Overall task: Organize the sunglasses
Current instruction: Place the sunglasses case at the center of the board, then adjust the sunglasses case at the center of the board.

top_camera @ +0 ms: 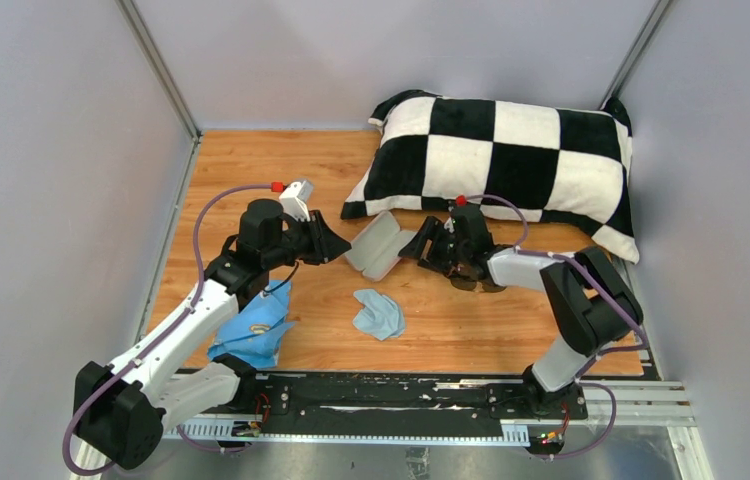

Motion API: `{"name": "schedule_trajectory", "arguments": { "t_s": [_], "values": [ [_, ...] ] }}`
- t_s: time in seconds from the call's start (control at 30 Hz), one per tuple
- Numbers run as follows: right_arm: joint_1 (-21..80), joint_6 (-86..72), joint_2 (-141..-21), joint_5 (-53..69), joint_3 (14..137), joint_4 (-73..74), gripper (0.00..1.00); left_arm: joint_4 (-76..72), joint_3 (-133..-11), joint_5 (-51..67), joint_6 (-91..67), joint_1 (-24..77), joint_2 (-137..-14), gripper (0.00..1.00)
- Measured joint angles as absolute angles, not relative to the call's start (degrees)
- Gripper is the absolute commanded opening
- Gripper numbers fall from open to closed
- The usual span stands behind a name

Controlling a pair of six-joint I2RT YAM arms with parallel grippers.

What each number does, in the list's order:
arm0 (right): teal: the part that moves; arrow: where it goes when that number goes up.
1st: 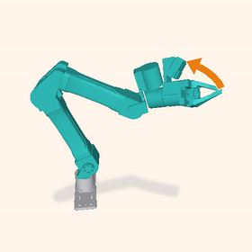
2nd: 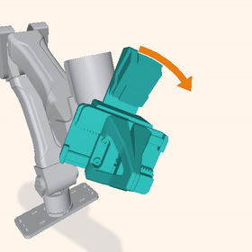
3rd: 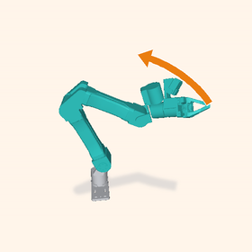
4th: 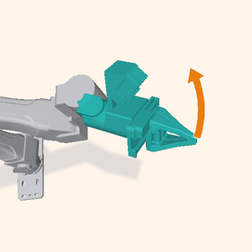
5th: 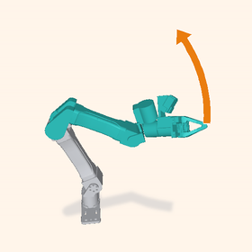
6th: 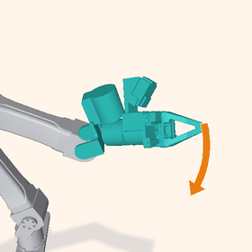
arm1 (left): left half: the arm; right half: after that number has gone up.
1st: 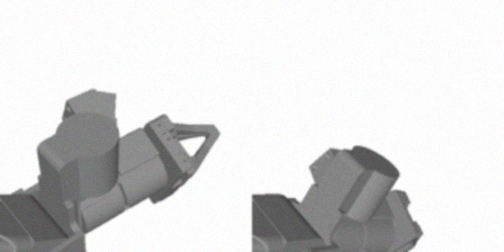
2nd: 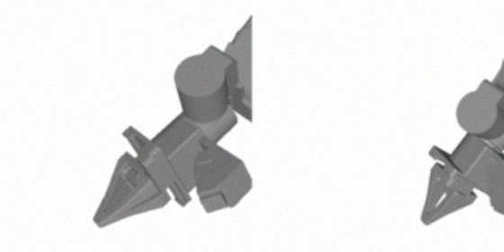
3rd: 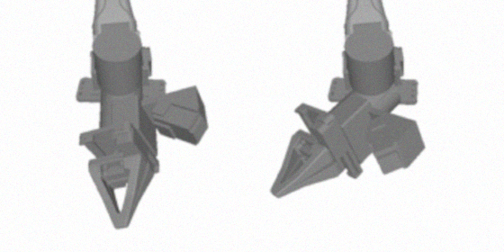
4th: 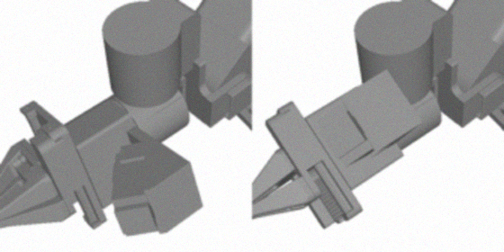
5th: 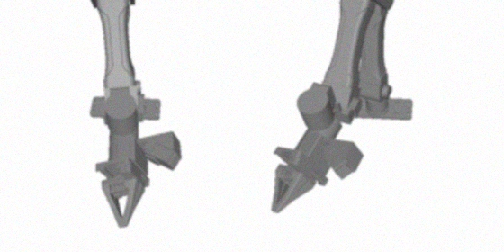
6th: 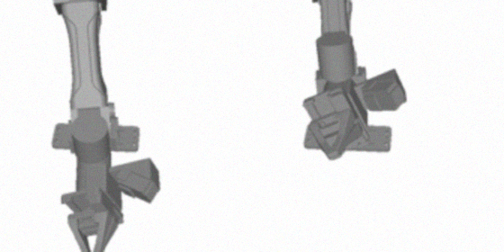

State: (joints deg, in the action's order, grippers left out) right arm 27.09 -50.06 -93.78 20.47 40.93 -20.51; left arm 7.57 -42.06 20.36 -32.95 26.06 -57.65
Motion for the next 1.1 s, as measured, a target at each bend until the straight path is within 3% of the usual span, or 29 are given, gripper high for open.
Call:
{"name": "schedule_trajectory", "arguments": {
  "t_s": [0.13, 0.2, 0.27, 0.33, 0.53, 0.73, 1.1],
  "values": [
    [28.1, -46.3, -87.7, 19.7, 41.3, -14.6, 0.72, 7.6, -42.1, 20.4, -33.0, 26.1, -57.6, 0.24],
    [29.2, -44.3, -85.1, 19.0, 42.7, -11.4, 0.64, 7.6, -42.1, 20.4, -33.1, 26.1, -57.6, 0.25],
    [30.7, -42.1, -84.1, 18.5, 45.6, -8.7, 0.44, 7.6, -42.1, 20.4, -33.2, 26.1, -57.6, 0.26],
    [32.1, -39.7, -84.5, 17.9, 49.3, -6.5, 0.34, 7.6, -42.1, 20.3, -33.3, 26.1, -57.6, 0.27],
    [35.5, -34.6, -90.6, 17.9, 58.7, -2.7, 0.19, 9.1, -42.0, 19.9, -33.5, 26.1, -56.1, 0.28],
    [36.0, -33.2, -97.9, 18.5, 60.1, -0.3, 0.17, 10.7, -41.6, 18.9, -33.4, 26.1, -53.7, 0.32],
    [37.4, -33.1, -97.1, 17.9, 54.7, -0.3, 0.16, 12.1, -41.6, 18.9, -33.4, 26.1, -54.0, 0.32]
  ]
}}
